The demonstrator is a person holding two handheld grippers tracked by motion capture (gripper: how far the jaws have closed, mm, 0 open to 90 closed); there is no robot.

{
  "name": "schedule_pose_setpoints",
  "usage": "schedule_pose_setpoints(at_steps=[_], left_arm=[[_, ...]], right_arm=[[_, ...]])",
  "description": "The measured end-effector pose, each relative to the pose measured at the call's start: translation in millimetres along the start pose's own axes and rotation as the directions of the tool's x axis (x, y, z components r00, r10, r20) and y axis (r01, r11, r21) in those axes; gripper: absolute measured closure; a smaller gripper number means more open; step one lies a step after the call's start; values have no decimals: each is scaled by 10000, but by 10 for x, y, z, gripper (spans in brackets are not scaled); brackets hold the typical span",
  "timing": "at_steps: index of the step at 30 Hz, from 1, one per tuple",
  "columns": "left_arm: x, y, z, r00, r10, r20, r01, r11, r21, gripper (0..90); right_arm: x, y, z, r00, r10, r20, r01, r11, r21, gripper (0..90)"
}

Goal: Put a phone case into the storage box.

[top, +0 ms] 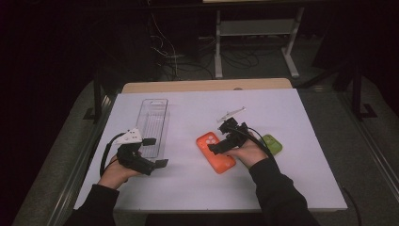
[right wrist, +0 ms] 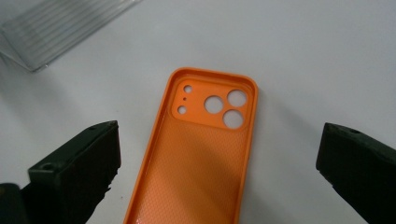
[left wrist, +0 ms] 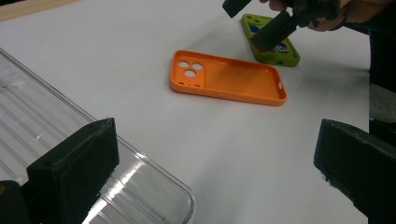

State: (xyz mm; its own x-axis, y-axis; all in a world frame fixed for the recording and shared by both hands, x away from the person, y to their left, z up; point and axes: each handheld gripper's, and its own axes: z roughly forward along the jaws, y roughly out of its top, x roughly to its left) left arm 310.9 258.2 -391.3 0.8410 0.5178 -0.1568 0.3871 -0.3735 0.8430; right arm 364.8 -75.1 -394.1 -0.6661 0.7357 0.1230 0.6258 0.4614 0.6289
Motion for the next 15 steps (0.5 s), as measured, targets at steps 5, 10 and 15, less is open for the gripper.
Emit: schedule_pose_setpoints(at_steps=[5,10,15], left_arm=[[0,1,-1,10000,-5,1,5,10000,-10,0],[-4,1,3,10000,-30,-1,30,10000,-27,0],[-1,1,-1,10000,-3,1,3,10000,6,0]], right_arm=[[39,-66,85,10000,5,98,-8,9995,312,0],[65,-103,138,9998,78,156,-88,9980,624,0],[96,-136,199,9998,111,192,-126,9966,810,0]])
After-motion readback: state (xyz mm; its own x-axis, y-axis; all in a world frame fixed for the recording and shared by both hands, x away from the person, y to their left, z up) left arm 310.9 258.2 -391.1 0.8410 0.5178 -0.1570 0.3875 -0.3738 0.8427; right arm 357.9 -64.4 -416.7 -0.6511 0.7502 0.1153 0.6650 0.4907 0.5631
